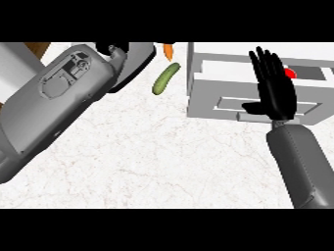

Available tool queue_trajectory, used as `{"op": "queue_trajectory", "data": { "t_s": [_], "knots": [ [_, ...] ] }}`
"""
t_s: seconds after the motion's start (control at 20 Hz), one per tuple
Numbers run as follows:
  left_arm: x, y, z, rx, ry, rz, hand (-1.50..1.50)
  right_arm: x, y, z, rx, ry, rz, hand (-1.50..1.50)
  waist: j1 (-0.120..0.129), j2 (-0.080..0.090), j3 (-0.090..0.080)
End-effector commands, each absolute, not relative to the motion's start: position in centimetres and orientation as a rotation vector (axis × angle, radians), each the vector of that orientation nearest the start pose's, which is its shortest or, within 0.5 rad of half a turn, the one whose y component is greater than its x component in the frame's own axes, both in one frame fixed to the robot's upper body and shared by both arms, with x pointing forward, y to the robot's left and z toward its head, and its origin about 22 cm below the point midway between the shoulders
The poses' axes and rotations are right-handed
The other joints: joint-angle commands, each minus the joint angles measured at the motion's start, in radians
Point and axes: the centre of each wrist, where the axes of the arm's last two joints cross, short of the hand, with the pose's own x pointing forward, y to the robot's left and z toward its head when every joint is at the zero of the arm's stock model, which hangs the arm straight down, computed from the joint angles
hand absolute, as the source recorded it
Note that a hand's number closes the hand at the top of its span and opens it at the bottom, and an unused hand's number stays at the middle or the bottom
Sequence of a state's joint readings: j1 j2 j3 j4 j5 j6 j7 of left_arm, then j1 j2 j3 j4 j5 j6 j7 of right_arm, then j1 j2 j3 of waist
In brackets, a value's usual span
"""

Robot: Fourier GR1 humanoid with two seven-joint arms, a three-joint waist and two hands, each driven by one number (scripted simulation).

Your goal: Pick up the can, place it into the drawer and close the drawer

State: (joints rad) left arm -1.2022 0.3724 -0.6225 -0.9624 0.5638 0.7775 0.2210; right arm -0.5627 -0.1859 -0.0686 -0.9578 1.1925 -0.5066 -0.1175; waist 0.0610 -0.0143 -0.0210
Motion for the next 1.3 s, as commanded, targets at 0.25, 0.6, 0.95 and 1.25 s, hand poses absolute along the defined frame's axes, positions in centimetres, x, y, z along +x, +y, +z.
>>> {"op": "queue_trajectory", "data": {
  "t_s": [0.25,0.6,0.95,1.25],
  "knots": [
    [39.6,12.2,20.0,0.241,-1.7,-0.063,-1.5,40.3,-21.4,1.1,-1.323,-1.659,0.866,-1.5,0.015,0.025,0.023],
    [38.0,14.3,20.2,0.25,-1.737,-0.074,-1.5,43.4,-22.1,4.2,-1.38,-1.664,0.856,-1.5,0.035,0.034,0.023],
    [36.6,14.2,17.6,0.218,-1.73,-0.082,-1.5,45.2,-20.6,7.1,-1.399,-1.666,0.808,-1.5,0.044,0.046,0.023],
    [36.3,15.5,16.8,0.247,-1.729,-0.088,-1.5,45.8,-18.7,8.1,-1.371,-1.69,0.786,-1.5,0.04,0.047,0.023]
  ]
}}
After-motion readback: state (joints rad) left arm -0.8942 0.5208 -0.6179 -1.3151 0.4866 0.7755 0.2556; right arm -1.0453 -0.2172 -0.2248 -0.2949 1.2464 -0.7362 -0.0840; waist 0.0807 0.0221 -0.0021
